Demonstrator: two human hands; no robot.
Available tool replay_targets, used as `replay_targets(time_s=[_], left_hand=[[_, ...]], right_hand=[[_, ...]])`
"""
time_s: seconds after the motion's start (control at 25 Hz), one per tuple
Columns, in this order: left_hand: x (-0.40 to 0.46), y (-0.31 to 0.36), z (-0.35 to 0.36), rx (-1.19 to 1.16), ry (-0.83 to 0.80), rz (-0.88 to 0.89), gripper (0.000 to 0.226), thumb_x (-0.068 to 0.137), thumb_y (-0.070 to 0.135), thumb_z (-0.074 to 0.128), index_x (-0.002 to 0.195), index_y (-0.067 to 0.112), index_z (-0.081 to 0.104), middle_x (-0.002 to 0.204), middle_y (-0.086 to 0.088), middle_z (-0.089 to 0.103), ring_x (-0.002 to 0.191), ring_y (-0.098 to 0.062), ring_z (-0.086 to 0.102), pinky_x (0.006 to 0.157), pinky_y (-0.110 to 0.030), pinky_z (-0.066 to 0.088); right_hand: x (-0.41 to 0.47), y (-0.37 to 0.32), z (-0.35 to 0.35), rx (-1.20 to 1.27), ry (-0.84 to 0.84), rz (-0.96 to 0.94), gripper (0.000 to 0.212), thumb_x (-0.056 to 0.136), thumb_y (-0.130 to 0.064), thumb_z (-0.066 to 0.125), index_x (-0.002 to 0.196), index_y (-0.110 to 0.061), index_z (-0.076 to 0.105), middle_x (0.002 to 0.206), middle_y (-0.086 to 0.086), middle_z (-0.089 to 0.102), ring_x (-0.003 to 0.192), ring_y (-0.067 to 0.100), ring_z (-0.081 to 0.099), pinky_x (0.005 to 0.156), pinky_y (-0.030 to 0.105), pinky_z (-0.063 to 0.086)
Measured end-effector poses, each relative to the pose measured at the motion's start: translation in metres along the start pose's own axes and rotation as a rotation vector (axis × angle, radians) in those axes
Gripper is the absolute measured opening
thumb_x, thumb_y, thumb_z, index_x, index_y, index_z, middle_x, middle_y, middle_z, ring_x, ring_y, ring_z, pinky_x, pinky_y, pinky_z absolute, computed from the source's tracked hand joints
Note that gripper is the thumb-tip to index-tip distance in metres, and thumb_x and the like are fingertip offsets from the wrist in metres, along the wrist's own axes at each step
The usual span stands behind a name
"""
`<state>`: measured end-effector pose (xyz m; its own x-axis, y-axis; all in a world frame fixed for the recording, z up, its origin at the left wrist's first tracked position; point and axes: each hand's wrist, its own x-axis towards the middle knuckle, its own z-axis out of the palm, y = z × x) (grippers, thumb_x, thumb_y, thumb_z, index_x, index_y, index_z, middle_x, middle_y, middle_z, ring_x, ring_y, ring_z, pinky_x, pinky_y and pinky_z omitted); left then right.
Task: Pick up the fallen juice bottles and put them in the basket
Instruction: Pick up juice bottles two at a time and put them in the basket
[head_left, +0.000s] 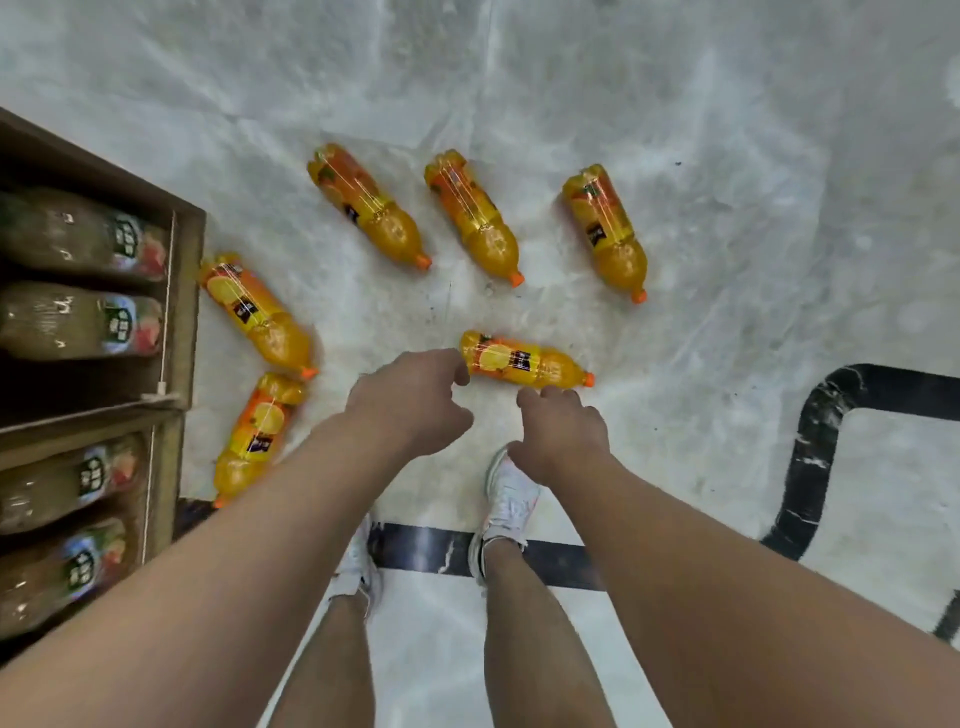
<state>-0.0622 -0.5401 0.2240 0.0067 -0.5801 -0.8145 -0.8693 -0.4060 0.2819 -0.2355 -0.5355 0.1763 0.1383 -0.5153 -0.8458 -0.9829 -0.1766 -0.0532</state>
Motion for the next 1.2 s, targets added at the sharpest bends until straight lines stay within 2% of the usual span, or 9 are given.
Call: replay_targets(time_s=[0.2, 0.36, 0.48, 0.6, 0.68, 0.76, 0.8, 0.96, 1.2], left_hand=[[0.093, -0.032, 0.075, -0.062, -0.050, -0.042, 0.040, 0.087, 0.036, 0.069, 0.125, 0.036, 0.058, 0.123, 0.007, 0.063, 0.110, -0.019, 0.061, 0.085, -0.035, 0.050], [0.144, -0.063, 0.119, -0.073, -0.058, -0.048, 0.040, 0.088, 0.036, 0.067, 0.127, 0.036, 0.057, 0.124, 0.007, 0.062, 0.111, -0.020, 0.060, 0.080, -0.033, 0.047], [0.160, -0.085, 0.142, -0.099, -0.049, -0.046, 0.038, 0.090, 0.037, 0.066, 0.127, 0.038, 0.056, 0.121, 0.010, 0.062, 0.107, -0.017, 0.061, 0.082, -0.034, 0.050], [0.162, -0.104, 0.163, -0.152, -0.084, -0.039, 0.036, 0.091, 0.042, 0.067, 0.125, 0.039, 0.056, 0.117, 0.016, 0.063, 0.103, -0.012, 0.062, 0.087, -0.035, 0.053], [0.159, -0.112, 0.174, -0.163, -0.126, -0.035, 0.034, 0.092, 0.043, 0.067, 0.124, 0.040, 0.057, 0.115, 0.017, 0.063, 0.101, -0.010, 0.063, 0.088, -0.035, 0.054], [0.155, -0.115, 0.179, -0.152, -0.167, -0.032, 0.033, 0.093, 0.042, 0.067, 0.124, 0.040, 0.057, 0.115, 0.017, 0.062, 0.100, -0.009, 0.062, 0.086, -0.033, 0.054], [0.153, -0.116, 0.180, -0.144, -0.184, -0.030, 0.033, 0.093, 0.042, 0.067, 0.124, 0.040, 0.056, 0.115, 0.017, 0.062, 0.100, -0.009, 0.062, 0.085, -0.033, 0.054], [0.152, -0.125, 0.168, -0.075, -0.222, -0.047, 0.033, 0.094, 0.039, 0.065, 0.125, 0.038, 0.056, 0.116, 0.015, 0.062, 0.104, -0.011, 0.060, 0.082, -0.031, 0.049], [0.147, -0.174, 0.144, 0.031, -0.245, -0.145, 0.040, 0.091, 0.033, 0.062, 0.131, 0.035, 0.056, 0.127, 0.006, 0.061, 0.116, -0.021, 0.059, 0.082, -0.032, 0.044]], right_hand=[[0.134, 0.002, 0.061, -0.091, 0.084, -0.072, 0.062, 0.090, -0.032, 0.068, 0.143, -0.017, 0.039, 0.141, 0.011, 0.045, 0.131, 0.033, 0.042, 0.094, 0.043, 0.043], [0.216, 0.013, 0.112, -0.117, 0.179, -0.033, 0.082, 0.086, -0.029, 0.073, 0.152, -0.019, 0.026, 0.147, 0.013, 0.035, 0.138, 0.035, 0.032, 0.104, 0.044, 0.041], [0.253, 0.029, 0.141, -0.204, 0.226, 0.015, 0.106, 0.084, -0.032, 0.077, 0.160, -0.022, 0.005, 0.161, 0.016, 0.014, 0.150, 0.040, 0.013, 0.120, 0.054, 0.024], [0.283, 0.044, 0.159, -0.293, 0.242, -0.023, 0.117, 0.085, -0.041, 0.078, 0.161, -0.024, -0.010, 0.167, 0.018, -0.001, 0.154, 0.045, 0.000, 0.121, 0.063, 0.010], [0.297, 0.048, 0.160, -0.246, 0.229, -0.064, 0.117, 0.083, -0.043, 0.080, 0.162, -0.026, -0.005, 0.164, 0.020, 0.014, 0.152, 0.045, 0.012, 0.120, 0.064, 0.016], [0.302, 0.049, 0.155, -0.179, 0.215, -0.106, 0.111, 0.076, -0.038, 0.083, 0.159, -0.026, 0.011, 0.149, 0.017, 0.039, 0.139, 0.043, 0.037, 0.113, 0.060, 0.032], [0.299, 0.048, 0.152, -0.161, 0.204, -0.120, 0.108, 0.073, -0.036, 0.084, 0.157, -0.026, 0.017, 0.142, 0.015, 0.045, 0.131, 0.041, 0.043, 0.108, 0.057, 0.038], [0.262, 0.027, 0.138, -0.103, 0.147, -0.107, 0.108, 0.070, -0.042, 0.083, 0.155, -0.026, 0.018, 0.136, 0.014, 0.046, 0.122, 0.038, 0.046, 0.095, 0.053, 0.047], [0.187, -0.045, 0.124, 0.090, 0.133, -0.029, 0.109, 0.065, -0.050, 0.081, 0.152, -0.028, 0.018, 0.131, 0.012, 0.047, 0.118, 0.037, 0.046, 0.088, 0.049, 0.048]])
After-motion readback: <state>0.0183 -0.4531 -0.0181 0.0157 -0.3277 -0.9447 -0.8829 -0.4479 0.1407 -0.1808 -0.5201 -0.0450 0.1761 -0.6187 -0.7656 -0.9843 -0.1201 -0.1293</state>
